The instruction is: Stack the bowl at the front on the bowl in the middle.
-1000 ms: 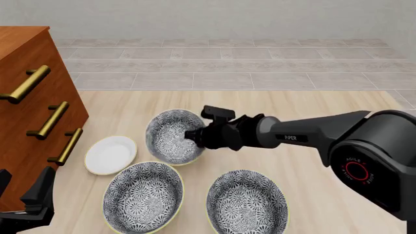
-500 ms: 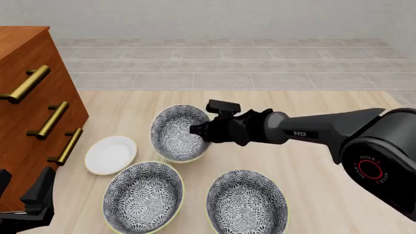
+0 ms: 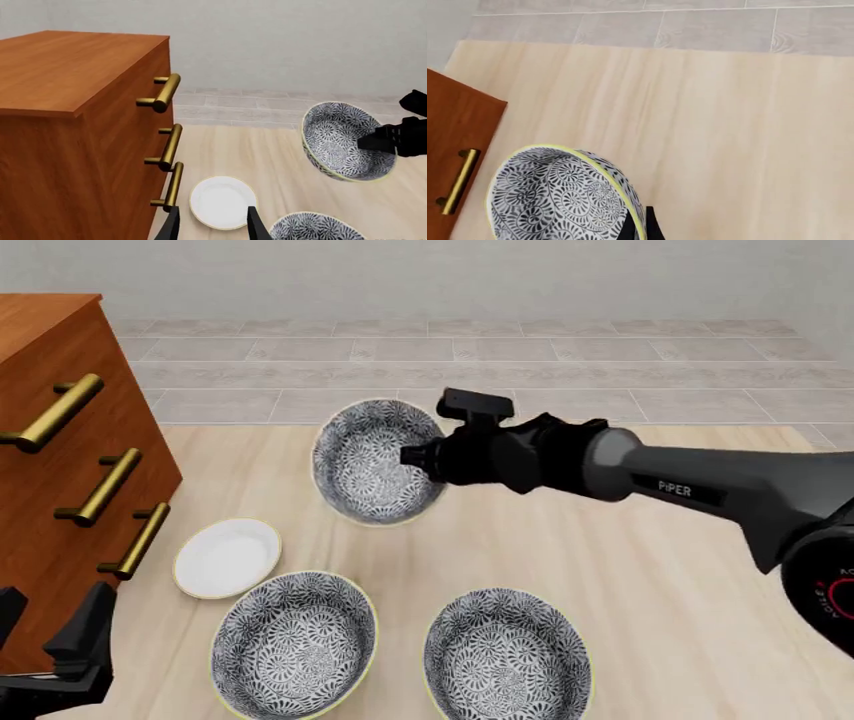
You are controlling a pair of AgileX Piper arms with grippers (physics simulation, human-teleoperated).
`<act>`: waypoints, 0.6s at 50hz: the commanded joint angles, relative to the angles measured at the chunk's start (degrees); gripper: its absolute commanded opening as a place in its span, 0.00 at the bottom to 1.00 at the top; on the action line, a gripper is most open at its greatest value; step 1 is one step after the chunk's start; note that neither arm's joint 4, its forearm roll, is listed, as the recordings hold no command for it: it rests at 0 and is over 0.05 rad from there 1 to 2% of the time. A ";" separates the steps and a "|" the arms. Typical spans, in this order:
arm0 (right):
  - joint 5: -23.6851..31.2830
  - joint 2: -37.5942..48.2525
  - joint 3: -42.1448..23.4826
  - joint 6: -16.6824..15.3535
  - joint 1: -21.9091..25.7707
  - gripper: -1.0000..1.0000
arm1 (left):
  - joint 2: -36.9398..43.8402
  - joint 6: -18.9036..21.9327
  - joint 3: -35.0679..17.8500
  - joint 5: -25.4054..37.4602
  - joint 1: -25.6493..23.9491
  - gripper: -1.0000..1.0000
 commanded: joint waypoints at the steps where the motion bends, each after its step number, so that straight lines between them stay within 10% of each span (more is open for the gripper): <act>1: 1.12 -2.48 -0.56 -0.68 0.60 0.00 | -0.53 1.23 -0.01 0.33 -0.33 1.00; 30: 5.33 -15.89 5.15 -3.22 9.55 0.00 | -2.35 -0.41 0.00 2.06 -0.43 1.00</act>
